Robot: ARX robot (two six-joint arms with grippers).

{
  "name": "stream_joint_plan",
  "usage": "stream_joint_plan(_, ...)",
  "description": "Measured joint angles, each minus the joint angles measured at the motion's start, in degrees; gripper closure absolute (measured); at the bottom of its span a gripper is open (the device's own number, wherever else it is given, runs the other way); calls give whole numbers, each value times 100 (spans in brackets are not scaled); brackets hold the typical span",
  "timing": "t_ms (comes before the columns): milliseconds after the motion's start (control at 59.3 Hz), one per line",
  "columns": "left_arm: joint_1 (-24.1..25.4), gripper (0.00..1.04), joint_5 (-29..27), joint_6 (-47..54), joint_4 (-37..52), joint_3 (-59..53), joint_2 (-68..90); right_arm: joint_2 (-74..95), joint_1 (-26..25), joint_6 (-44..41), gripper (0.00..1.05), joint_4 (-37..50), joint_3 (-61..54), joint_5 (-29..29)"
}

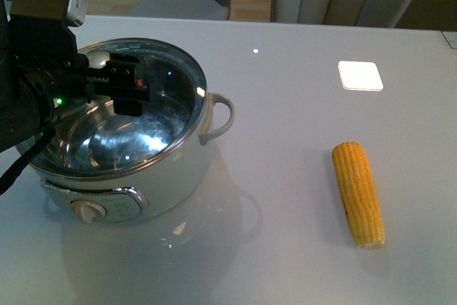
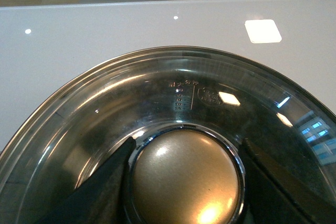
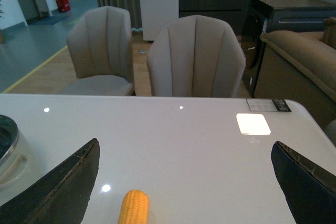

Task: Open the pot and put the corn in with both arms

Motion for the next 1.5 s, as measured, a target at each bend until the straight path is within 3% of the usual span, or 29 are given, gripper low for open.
stream_joint_plan(101,7,59,-35,24,48,0,-2,0,0,0,9,-2,0,0)
stream_joint_plan(708,-15,60,-166,426,-411,-50,-807,0,0,0,9,-2,0,0)
stream_joint_plan(944,308,60,-48,424,-723,-170,-1803,0,0,0,9,0,0,0)
stream_joint_plan(1197,1558,60,557,649,-302,-804,-2253,0,0,0,9,0,0,0)
stream_joint_plan(1500,4129,60,1749,1161,1078,-1189,-1357,0,0,0,9,0,0,0)
